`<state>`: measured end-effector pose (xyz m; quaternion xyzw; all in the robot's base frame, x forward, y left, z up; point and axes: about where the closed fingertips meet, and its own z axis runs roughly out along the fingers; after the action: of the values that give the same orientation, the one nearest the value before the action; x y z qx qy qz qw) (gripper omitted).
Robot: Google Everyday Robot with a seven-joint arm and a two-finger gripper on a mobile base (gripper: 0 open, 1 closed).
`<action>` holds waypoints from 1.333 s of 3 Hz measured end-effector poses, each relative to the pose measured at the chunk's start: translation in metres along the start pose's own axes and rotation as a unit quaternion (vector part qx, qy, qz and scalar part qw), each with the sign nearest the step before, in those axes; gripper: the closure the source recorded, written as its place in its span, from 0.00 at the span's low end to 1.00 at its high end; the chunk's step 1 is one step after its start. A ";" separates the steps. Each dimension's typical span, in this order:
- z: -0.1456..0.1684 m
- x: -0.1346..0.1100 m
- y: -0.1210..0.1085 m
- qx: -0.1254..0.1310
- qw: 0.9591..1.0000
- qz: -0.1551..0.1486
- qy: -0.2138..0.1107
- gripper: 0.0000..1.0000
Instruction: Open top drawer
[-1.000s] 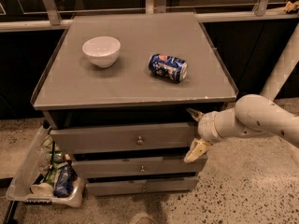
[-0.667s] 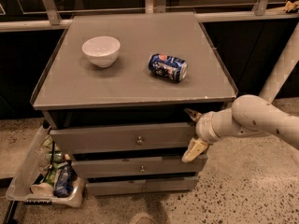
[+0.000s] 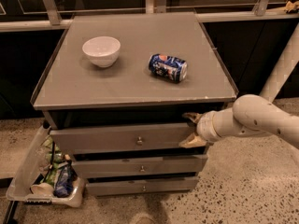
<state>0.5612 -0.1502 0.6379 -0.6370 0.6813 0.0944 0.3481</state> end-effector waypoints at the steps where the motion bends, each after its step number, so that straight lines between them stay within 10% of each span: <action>1: -0.003 -0.016 -0.012 -0.008 1.000 -0.013 -0.008 0.65; 3: -0.022 -0.023 0.014 -0.029 0.999 -0.013 -0.026 1.00; 4: -0.025 -0.025 0.015 -0.029 0.999 -0.013 -0.026 1.00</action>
Offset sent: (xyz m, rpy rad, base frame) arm -0.1134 -0.0188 0.0342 0.1032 0.1308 0.1593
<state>0.5371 -0.1422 0.6666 -0.6526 0.6609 0.1263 0.3484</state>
